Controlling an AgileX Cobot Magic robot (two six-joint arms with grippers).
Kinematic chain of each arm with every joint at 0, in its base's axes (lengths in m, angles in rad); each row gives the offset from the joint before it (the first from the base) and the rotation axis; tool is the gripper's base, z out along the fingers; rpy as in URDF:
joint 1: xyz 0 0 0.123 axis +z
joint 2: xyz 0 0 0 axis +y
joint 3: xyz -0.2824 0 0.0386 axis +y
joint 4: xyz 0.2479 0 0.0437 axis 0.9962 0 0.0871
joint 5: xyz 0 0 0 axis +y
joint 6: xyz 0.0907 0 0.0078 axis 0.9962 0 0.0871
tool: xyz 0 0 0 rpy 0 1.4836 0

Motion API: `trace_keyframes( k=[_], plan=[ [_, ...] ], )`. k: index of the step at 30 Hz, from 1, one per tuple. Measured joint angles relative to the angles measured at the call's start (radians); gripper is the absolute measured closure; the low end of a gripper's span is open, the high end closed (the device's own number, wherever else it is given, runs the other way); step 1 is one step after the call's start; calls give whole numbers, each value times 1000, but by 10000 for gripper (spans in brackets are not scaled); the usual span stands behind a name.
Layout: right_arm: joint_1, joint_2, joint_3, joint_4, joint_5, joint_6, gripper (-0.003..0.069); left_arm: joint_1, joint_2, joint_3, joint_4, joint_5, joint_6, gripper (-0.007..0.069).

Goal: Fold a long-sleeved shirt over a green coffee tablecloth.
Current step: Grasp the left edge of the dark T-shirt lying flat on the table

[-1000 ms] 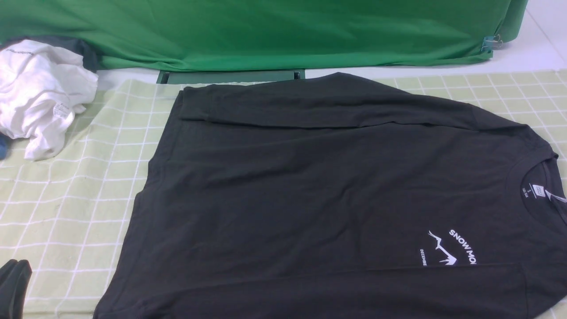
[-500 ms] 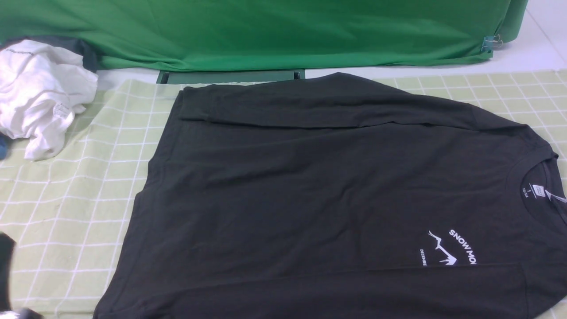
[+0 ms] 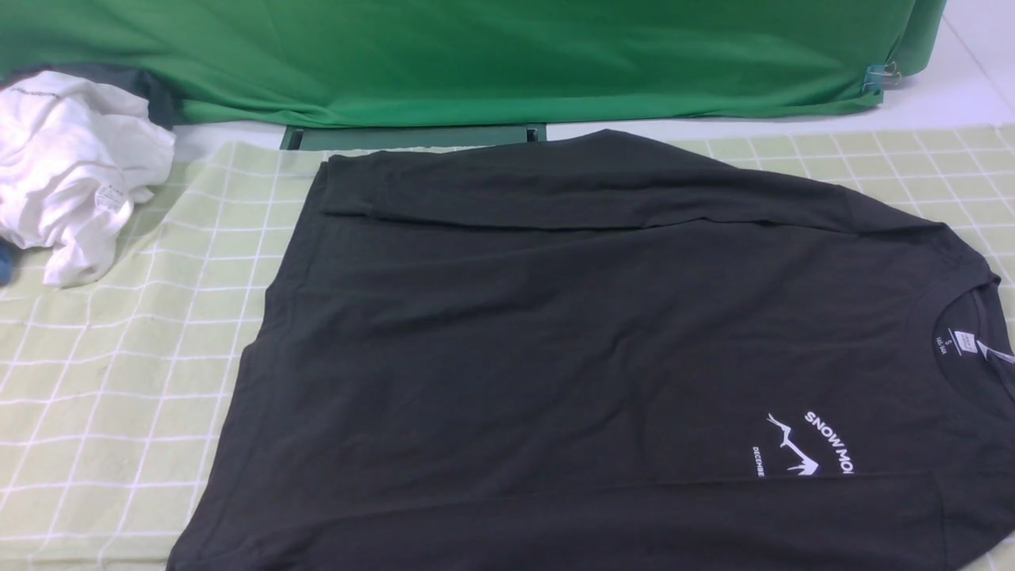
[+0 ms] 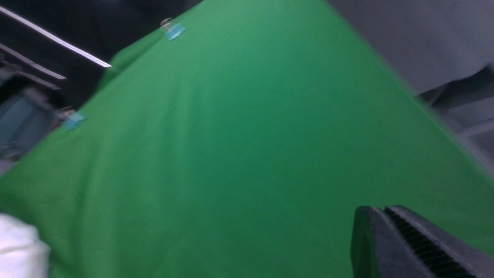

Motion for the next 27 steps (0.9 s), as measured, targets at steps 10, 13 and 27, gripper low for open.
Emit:
trace_keyframes(
  k=[10,13,27],
  plan=[
    [0,0,2,8,-45,38,419,0,456,-568,248,1051,151,607],
    [0,0,5,8,-93,54,419,0,626,-642,176,1259,271,607],
    [0,404,-580,13,574,-184,651,-278,1095,-580,166,1413,422,622]
  ],
)
